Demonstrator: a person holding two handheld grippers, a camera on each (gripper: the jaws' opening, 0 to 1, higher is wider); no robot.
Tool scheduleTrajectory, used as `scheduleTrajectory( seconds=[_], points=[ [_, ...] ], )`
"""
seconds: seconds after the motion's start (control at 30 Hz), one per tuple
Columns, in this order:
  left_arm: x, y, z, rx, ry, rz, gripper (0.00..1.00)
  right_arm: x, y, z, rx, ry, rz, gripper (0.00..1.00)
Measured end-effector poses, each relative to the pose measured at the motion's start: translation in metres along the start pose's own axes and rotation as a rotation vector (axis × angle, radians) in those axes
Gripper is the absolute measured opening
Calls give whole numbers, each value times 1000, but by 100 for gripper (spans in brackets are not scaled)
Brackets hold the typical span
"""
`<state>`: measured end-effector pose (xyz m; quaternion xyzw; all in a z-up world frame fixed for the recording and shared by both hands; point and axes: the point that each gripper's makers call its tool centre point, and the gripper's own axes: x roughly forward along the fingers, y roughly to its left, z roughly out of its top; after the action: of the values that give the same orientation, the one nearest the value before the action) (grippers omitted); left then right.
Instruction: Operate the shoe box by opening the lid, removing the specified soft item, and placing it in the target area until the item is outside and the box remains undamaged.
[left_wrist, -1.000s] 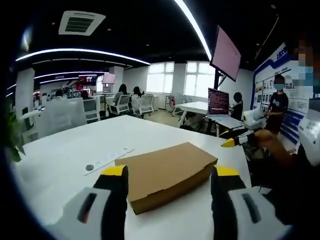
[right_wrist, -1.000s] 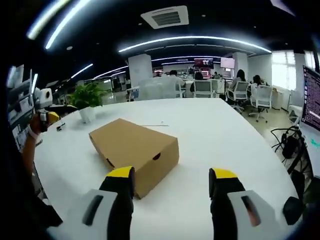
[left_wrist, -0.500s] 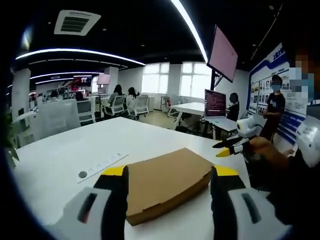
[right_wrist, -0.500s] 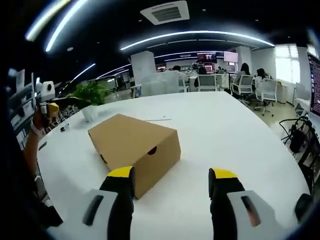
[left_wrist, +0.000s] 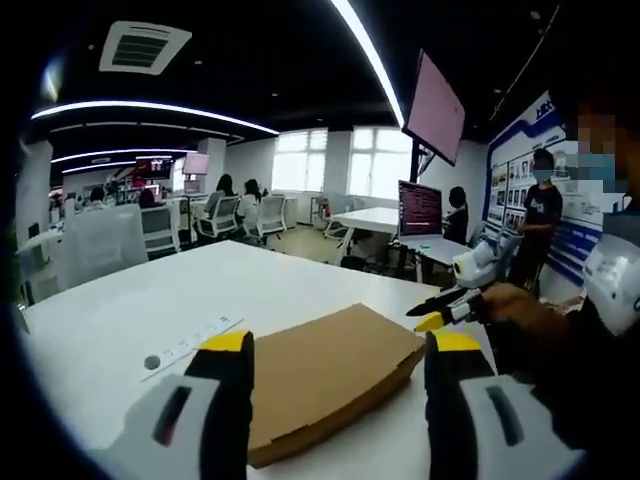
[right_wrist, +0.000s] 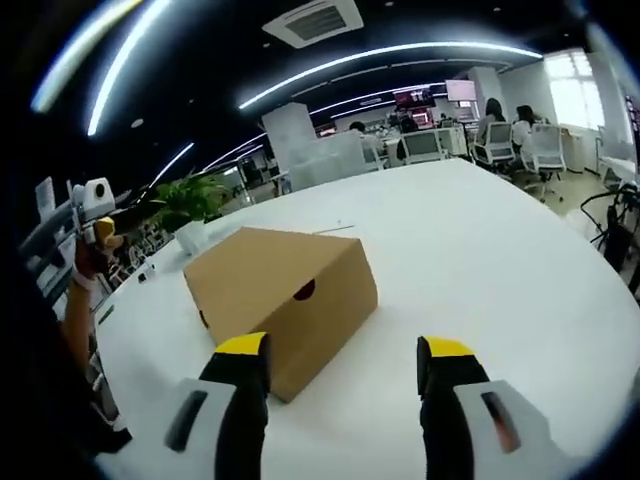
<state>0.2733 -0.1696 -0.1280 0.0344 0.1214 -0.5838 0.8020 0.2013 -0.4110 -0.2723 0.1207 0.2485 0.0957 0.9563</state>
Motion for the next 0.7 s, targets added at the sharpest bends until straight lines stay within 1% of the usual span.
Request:
scheduleTrajectory(
  seconds=[0.07,0.13,0.23,0.3,0.4,0.47,0.5,0.53,0.6,0.7],
  points=[
    [-2,-1,3,-9,-21,-6,71,3,-2,-2,-2,13,-7,59],
    [-3,-3,3,-18,-28,-13,71,5,-3,-4,-7,29,-16,58],
    [-6,2,3,-36,-42,0,71,6,-6,-7,-19,37,-25,58],
    [-8,5,1,-62,-48,5,71,9,-6,-9,-4,36,-20,58],
    [-8,7,-4,-74,-38,6,71,13,-5,-15,-3,48,-18,58],
    [-8,8,-6,-66,-22,15,70,13,-2,-16,22,50,3,57],
    [-8,9,-7,-64,-19,21,70,10,2,-2,95,-20,31,55],
    [-8,10,-7,-63,-18,23,70,8,3,4,109,-45,37,54],
    [-10,12,-4,-65,-26,25,69,6,1,8,98,-38,37,54],
    [-11,13,-2,-71,-35,23,69,10,3,14,89,-45,36,54]
  ],
)
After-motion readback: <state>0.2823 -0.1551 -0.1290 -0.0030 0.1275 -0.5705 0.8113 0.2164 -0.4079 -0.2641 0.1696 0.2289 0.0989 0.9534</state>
